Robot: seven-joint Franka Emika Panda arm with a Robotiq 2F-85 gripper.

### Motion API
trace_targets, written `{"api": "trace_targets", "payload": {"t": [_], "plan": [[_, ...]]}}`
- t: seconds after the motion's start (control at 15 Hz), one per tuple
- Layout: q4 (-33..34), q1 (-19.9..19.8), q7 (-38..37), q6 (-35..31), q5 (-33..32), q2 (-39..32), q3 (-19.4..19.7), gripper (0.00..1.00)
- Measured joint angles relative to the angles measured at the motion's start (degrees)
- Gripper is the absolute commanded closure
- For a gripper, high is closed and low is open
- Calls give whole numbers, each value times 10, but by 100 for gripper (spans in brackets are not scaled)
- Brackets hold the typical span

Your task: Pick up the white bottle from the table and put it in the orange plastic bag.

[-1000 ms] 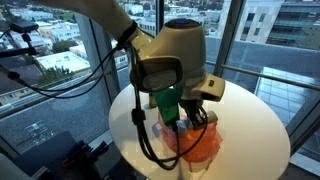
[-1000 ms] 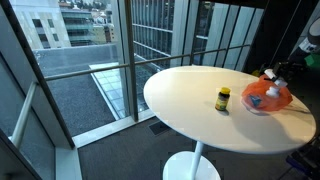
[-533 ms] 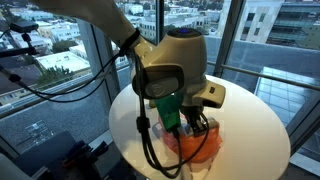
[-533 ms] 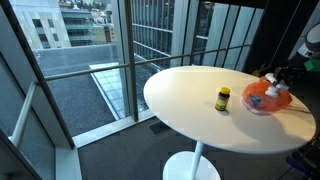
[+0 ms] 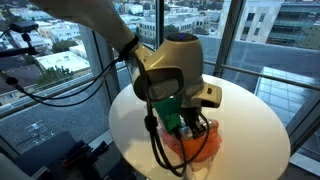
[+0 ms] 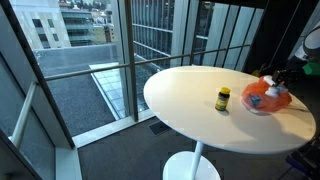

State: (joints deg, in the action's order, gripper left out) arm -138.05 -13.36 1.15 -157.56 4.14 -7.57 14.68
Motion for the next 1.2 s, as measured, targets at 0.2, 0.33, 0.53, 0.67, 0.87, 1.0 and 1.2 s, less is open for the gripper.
{"api": "trace_targets", "payload": {"t": [0.2, 0.33, 0.53, 0.67, 0.87, 1.0, 1.2], "plan": [[-2, 5, 0, 0, -11, -1, -2, 74], [-3, 7, 0, 0, -16, -3, -4, 74], [-3, 9, 0, 0, -16, -6, -7, 24], [-3, 9, 0, 0, -17, -6, -8, 9], [-3, 9, 0, 0, -17, -6, -9, 0], [-3, 9, 0, 0, -17, -6, -9, 0], [-3, 9, 0, 0, -18, -6, -7, 0]]}}
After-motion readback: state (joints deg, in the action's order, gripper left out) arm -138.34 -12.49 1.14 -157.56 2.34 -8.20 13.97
